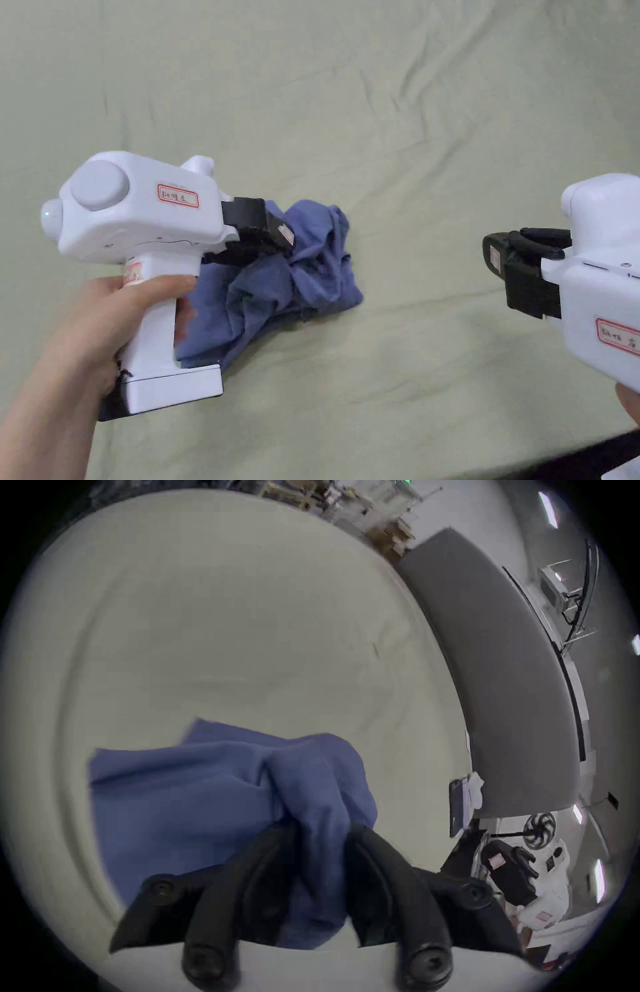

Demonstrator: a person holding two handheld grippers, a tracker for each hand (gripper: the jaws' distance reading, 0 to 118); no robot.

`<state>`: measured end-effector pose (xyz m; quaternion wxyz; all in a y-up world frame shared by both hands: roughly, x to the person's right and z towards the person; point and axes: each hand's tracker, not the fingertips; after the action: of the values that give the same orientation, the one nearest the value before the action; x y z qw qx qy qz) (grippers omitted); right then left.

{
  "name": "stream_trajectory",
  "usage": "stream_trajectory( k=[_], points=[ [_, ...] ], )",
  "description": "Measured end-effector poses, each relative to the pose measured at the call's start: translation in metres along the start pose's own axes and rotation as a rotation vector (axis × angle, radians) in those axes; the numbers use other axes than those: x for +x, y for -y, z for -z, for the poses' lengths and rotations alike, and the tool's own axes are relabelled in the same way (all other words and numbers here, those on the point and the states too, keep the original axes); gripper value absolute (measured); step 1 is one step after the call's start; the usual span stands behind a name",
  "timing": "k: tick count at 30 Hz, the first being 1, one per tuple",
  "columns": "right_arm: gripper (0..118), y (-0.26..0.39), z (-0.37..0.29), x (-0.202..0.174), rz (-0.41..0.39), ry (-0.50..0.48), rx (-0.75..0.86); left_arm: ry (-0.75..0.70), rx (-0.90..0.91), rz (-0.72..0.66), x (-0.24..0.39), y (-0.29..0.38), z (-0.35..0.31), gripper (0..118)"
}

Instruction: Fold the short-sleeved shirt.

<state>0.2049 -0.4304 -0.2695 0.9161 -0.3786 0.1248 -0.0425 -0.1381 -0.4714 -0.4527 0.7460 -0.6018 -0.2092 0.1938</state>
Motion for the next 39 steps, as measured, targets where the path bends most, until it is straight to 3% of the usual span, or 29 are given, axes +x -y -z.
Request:
stream_trajectory(
  k=[1,3,5,7,9,11,12,13,14,17,20,21,27,32,39],
  points=[
    [2,0.002,-0.001,0.005,0.011,0.01,-0.003,0.039,-0.009,-0.017,0.0,-0.001,0.005,82],
    [2,0.006,-0.002,0.01,0.018,0.019,-0.01,0.157,0.025,-0.073,0.002,-0.003,-0.005,83],
    [2,0.009,-0.001,0.014,0.026,0.023,-0.018,0.167,0.098,-0.033,0.009,-0.001,-0.034,83],
    [2,0.011,0.0,0.016,0.035,0.022,-0.018,0.116,0.198,0.073,0.014,0.012,-0.076,85],
    [2,0.011,0.001,0.016,0.041,0.022,-0.019,0.016,0.246,0.12,0.01,0.024,-0.098,103],
    [2,0.011,0.002,0.015,0.041,0.025,-0.019,-0.137,0.237,0.125,0.003,0.035,-0.103,102],
    [2,0.011,0.003,0.015,0.038,0.026,-0.02,-0.172,0.22,0.131,-0.004,0.037,-0.094,87],
    [2,0.011,0.004,0.014,0.035,0.027,-0.021,-0.195,0.195,0.107,-0.009,0.035,-0.08,48],
    [2,0.01,0.004,0.014,0.031,0.029,-0.024,-0.203,0.177,0.081,-0.014,0.034,-0.064,0],
    [2,0.01,0.004,0.013,0.024,0.043,-0.032,-0.035,0.058,0.025,-0.008,0.033,0.002,0],
    [2,0.011,0.005,0.016,0.023,0.064,-0.051,-0.107,0.017,0.139,0.018,0.026,0.057,0],
    [2,0.012,0.005,0.017,0.023,0.072,-0.058,-0.045,0.014,0.117,0.022,0.022,0.069,0],
    [2,0.008,0.004,0.012,0.024,0.074,-0.064,0.043,-0.015,0.121,0.043,0.004,0.078,0],
    [2,-0.012,0.004,-0.013,-0.01,0.022,-0.026,0.194,0.09,0.121,0.041,0.021,0.001,0],
    [2,-0.058,0.021,-0.091,-0.192,-0.101,0.023,0.016,0.391,0.069,-0.024,0.064,-0.155,0]
  ],
)
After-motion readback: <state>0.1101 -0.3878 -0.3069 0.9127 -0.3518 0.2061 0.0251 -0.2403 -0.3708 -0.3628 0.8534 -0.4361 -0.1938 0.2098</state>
